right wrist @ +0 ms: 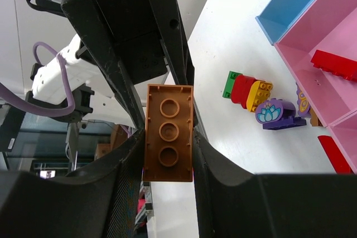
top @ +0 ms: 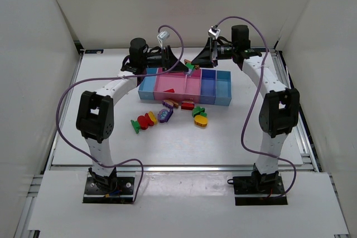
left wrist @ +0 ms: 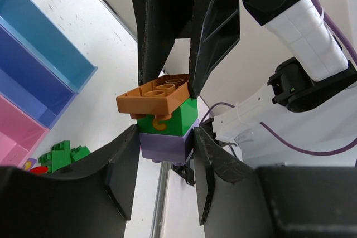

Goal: Sort the legos into containers by color

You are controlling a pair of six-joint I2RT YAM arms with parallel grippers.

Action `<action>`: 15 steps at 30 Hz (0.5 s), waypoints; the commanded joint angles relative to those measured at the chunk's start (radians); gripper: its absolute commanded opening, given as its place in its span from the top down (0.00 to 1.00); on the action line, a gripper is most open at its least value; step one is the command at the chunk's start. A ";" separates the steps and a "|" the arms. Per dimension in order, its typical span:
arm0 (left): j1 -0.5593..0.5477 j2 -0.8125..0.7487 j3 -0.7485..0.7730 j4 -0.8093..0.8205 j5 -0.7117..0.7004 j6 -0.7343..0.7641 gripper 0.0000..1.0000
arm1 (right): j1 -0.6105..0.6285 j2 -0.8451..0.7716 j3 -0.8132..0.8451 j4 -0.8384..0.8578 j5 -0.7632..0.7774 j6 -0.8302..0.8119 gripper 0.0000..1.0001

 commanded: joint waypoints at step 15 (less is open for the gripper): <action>-0.030 -0.058 -0.103 0.035 0.065 0.009 0.90 | -0.014 0.018 0.101 0.023 0.024 -0.004 1.00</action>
